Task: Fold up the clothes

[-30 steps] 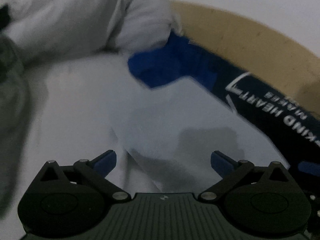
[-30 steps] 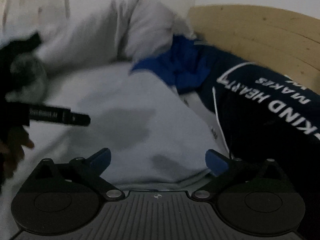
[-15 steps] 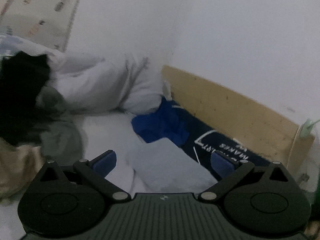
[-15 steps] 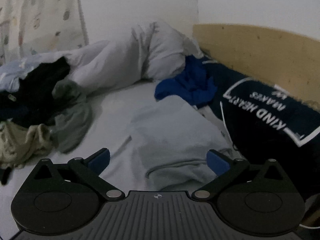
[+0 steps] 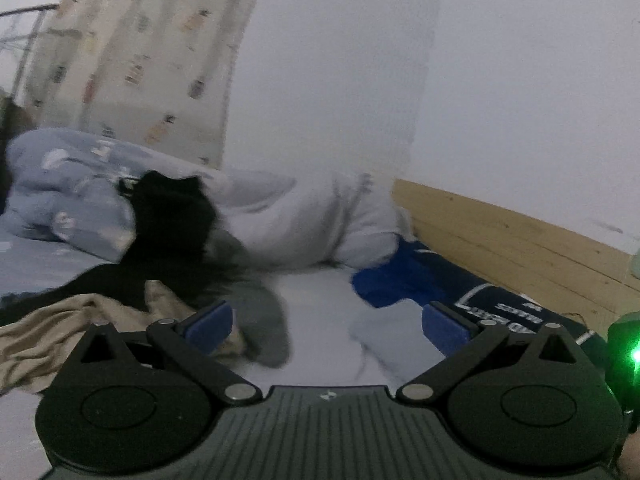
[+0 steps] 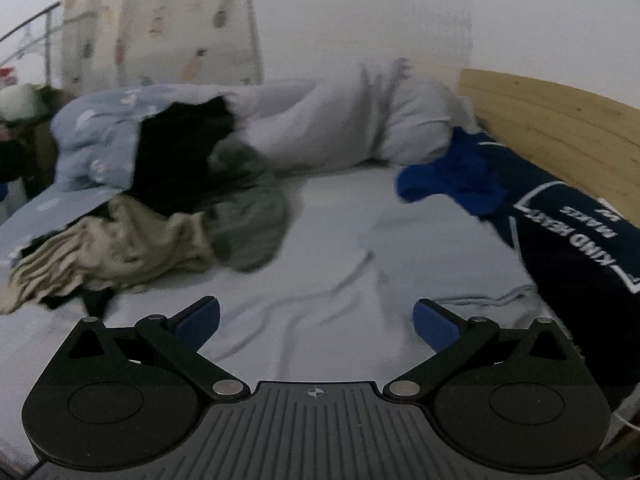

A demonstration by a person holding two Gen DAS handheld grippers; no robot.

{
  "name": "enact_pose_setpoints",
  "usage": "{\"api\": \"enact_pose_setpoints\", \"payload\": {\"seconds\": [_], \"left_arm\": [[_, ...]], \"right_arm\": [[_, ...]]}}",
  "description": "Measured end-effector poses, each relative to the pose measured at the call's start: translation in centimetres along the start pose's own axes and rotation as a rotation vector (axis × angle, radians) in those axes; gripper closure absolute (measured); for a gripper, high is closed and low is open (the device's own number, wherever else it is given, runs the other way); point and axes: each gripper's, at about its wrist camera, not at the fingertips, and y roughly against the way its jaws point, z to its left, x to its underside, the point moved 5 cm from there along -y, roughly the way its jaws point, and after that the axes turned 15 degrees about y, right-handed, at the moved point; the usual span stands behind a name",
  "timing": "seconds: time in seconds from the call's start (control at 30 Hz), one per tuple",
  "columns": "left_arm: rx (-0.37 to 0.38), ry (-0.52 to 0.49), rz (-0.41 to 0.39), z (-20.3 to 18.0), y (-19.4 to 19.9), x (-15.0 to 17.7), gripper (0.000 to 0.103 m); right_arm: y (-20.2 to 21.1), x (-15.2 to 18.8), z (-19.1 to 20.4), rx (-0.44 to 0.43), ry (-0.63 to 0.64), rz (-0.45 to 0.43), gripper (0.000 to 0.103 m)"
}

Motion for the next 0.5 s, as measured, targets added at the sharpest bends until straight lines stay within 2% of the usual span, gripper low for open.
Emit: {"api": "enact_pose_setpoints", "payload": {"seconds": [0.23, 0.33, 0.5], "left_arm": [[-0.143, -0.011, -0.041, 3.1, 1.7, 2.4, 0.0], [-0.202, -0.012, -0.049, 4.3, 1.0, 3.6, 0.0], [-0.271, -0.066, -0.074, 5.9, -0.8, 5.8, 0.0]], "right_arm": [[-0.8, 0.7, 4.6, -0.095, 0.066, 0.01, 0.0], [-0.9, 0.3, 5.7, -0.129, 0.07, -0.022, 0.0], [-2.7, 0.7, 7.3, -0.132, 0.078, -0.075, 0.0]]}}
